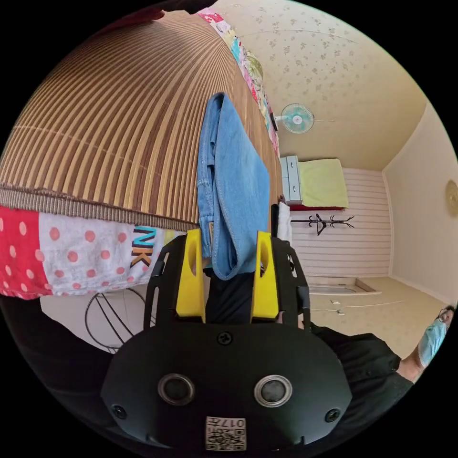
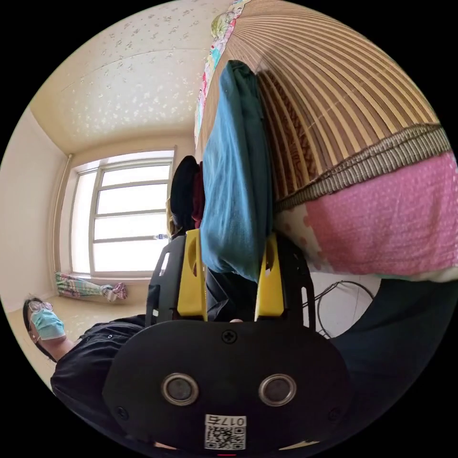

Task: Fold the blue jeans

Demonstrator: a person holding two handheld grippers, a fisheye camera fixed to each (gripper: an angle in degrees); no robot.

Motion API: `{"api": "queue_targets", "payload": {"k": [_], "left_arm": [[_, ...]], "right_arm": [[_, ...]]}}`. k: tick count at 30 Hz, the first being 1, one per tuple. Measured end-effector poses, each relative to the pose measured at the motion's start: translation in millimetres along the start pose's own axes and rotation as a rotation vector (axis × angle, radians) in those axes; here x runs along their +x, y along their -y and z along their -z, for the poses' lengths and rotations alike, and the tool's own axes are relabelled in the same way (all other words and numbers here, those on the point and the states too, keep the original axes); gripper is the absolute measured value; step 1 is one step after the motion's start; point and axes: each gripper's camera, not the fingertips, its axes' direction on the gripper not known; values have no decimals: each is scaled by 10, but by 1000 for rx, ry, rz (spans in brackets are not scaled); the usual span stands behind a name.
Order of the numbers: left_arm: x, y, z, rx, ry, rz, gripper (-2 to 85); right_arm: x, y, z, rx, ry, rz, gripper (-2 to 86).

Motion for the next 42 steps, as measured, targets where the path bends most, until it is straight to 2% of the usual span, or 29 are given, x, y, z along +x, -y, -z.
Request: {"api": "queue_targets", "payload": {"k": [3, 6, 8, 11, 15, 17, 22, 26, 30, 33, 36, 38, 39, 42], "left_arm": [[-15, -71, 46, 37, 3, 2, 95], [-180, -160, 57, -15, -173, 16, 64], [-225, -277, 130, -19, -217, 13, 59], [-74, -510, 325, 12, -225, -50, 57], [308, -703, 823, 83, -325, -121, 56], [568, -735, 1098, 117, -294, -191, 57], [1226, -659, 1936, 262, -89, -335, 61], [1486, -327, 2629, 363, -47, -366, 62], [1952, -110, 3803, 525, 10, -481, 63], [2123, -148, 4462, 599, 86, -562, 63], [1755, -210, 4843, 650, 89, -491, 64], [1347, -240, 4887, 654, 145, -403, 67], [988, -270, 4838, 647, 198, -295, 68], [129, -571, 4575, 643, 335, -22, 66]], "right_arm": [[77, -124, 115, 40, 50, 11, 105], [89, -289, 269, 51, 115, 48, 82], [15, -442, 382, 38, 153, 113, 73], [-197, -699, 479, 57, 163, 211, 67], [-515, -930, 562, 77, 233, 295, 66], [-781, -985, 536, 62, 264, 382, 67], [-1397, -703, 237, -41, 243, 546, 64], [-2280, -210, -306, -102, 192, 677, 61], [-3268, -108, -832, -73, 211, 868, 61], [-3922, -290, -1300, 7, 149, 1089, 63], [-4088, -296, -1918, 1, 144, 1124, 65], [-3861, -191, -2580, -66, 86, 1038, 68], [-3760, -156, -2764, -92, 52, 1000, 69], [-3064, -60, -3685, -286, -210, 772, 75]]}}
